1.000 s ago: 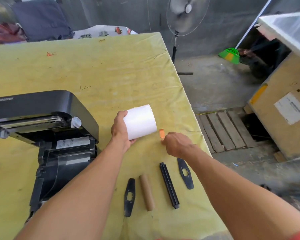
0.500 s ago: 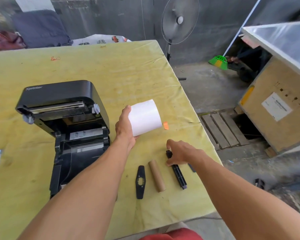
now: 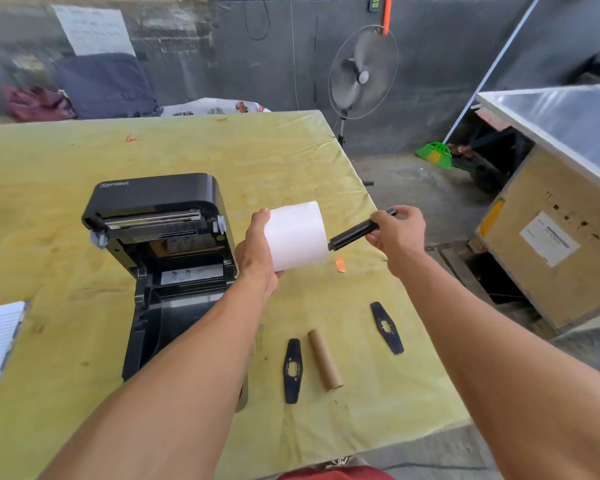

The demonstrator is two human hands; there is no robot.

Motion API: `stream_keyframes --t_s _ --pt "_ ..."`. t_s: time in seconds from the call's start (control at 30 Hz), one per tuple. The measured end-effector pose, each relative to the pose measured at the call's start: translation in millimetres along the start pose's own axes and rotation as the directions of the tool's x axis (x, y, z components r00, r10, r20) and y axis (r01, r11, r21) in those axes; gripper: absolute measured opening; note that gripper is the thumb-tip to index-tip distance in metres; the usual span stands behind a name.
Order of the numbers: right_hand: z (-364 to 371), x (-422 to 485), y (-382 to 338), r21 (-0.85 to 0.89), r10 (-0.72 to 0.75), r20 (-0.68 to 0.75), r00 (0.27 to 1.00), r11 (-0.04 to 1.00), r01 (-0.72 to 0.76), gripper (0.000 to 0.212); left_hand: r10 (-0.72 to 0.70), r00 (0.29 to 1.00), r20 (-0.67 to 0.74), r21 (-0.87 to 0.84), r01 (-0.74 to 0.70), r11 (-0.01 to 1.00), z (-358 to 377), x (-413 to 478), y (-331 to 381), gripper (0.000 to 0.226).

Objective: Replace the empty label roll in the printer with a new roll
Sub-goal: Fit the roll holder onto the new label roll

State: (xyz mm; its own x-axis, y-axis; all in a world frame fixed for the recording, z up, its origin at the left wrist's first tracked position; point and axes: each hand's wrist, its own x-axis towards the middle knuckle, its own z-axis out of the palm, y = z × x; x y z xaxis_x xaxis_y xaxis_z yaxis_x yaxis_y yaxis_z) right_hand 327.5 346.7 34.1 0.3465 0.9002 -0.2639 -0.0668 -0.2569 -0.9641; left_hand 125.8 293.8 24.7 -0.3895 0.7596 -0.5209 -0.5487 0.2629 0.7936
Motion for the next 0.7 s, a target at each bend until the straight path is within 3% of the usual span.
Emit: stream_keyframes --t_s 0.2,0.43,0.57,0.7 --pt "6.9 -13.6 -6.2 0.324 0.063 -0.061 0.996 0.945 -0.039 0.042 -0.005 1.0 0.001 0.009 0.005 1.0 -1.1 -7.3 16.6 0.038" --pt "18.7 -36.2 -12.9 0.443 0.059 -0.064 0.996 0.896 -0.025 0.043 -0.008 1.0 0.019 0.016 0.008 1.0 -2.8 -15.0 20.7 0.04" --pt "18.8 -45.0 -16.7 0.397 0.038 -0.075 0.996 0.918 -0.005 0.043 -0.017 1.0 0.011 -0.004 0.017 1.0 -5.2 -18.3 20.9 0.038" --pt "13.7 -48.8 -18.6 0.178 -0.063 -0.086 0.994 0.981 0.077 0.042 -0.01 1.0 0.005 0.013 0.01 1.0 -9.1 -18.7 23.7 0.037"
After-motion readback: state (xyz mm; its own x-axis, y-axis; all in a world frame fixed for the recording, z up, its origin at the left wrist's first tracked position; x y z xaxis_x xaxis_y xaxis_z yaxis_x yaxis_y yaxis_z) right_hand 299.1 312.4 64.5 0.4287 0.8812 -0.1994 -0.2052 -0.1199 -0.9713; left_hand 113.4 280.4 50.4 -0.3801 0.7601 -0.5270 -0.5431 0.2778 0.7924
